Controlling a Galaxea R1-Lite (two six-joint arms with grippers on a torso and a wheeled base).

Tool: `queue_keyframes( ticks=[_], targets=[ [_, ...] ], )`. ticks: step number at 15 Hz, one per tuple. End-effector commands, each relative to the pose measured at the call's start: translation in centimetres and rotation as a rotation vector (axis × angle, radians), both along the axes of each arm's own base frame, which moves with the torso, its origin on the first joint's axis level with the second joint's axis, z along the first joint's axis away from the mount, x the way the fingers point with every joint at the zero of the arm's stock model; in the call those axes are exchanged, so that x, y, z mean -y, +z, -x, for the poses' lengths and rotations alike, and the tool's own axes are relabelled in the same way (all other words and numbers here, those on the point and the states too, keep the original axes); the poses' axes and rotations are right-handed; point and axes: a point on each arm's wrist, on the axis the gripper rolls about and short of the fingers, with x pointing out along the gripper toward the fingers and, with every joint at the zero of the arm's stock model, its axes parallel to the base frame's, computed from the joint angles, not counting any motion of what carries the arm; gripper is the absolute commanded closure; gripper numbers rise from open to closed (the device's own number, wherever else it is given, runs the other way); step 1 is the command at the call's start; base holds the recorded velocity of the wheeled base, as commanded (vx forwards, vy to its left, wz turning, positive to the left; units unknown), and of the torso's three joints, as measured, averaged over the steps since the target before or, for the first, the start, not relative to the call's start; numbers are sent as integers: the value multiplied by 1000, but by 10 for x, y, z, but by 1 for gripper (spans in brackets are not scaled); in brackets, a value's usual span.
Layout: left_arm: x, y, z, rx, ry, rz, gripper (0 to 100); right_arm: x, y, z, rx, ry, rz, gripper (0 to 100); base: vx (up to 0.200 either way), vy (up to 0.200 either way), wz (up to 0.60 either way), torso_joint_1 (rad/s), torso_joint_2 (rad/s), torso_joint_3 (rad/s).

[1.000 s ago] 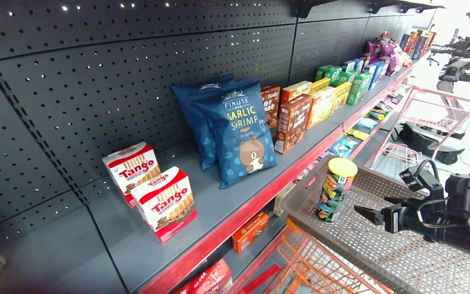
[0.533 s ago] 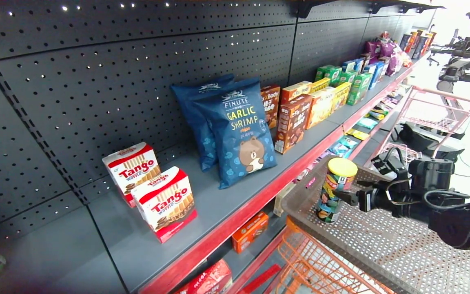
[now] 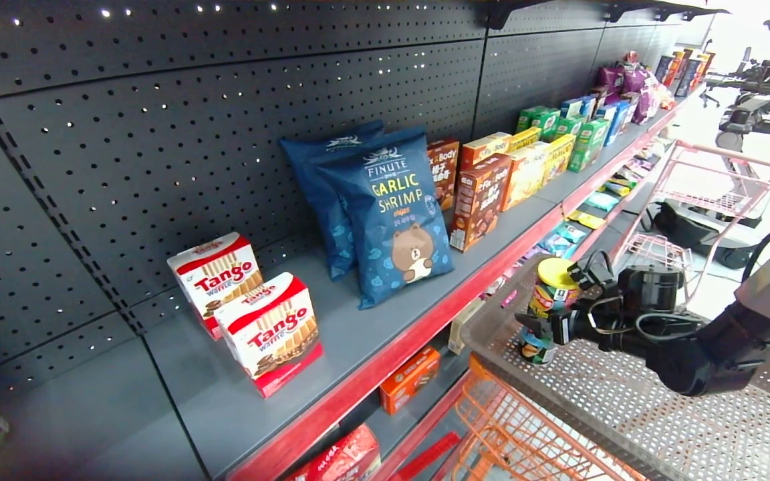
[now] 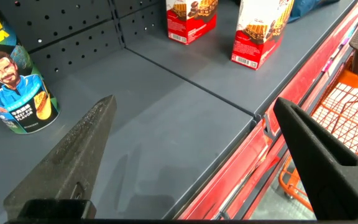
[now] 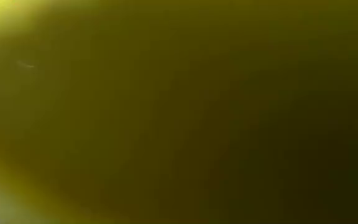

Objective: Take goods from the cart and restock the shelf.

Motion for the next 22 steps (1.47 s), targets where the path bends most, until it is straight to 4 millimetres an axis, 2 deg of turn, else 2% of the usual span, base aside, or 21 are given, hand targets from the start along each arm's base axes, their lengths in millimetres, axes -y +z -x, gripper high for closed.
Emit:
queue_keyframes(
  ticks=[1,6,7,12,16,19,20,22],
  targets=[
    [0,0,0,-1,0,0,0,-2,-22,-9,-34,2,5,0,0,0,0,0,0,0],
    [0,0,0,-1,0,0,0,-3,-23,-14,-3,26,-7,0,0,0,0,0,0,0],
    [0,0,0,0,0,0,0,-2,-23,-13,-1,42,-14,100,0,0,0,0,0,0],
    [0,0,0,0,0,0,0,1,-14,-13,39,38,2,100,0,0,0,0,0,0],
    [0,0,0,0,0,0,0,-1,37,2,108,-38,42,100,0,0,0,0,0,0],
    [0,0,0,0,0,0,0,-15,91,40,110,-54,-79,100,0,0,0,0,0,0],
    [0,0,0,-1,0,0,0,-21,112,63,121,-47,-136,100,0,0,0,0,0,0],
    [0,0,0,-1,0,0,0,-25,136,111,160,-1,-186,100,0,0,0,0,0,0]
  ],
)
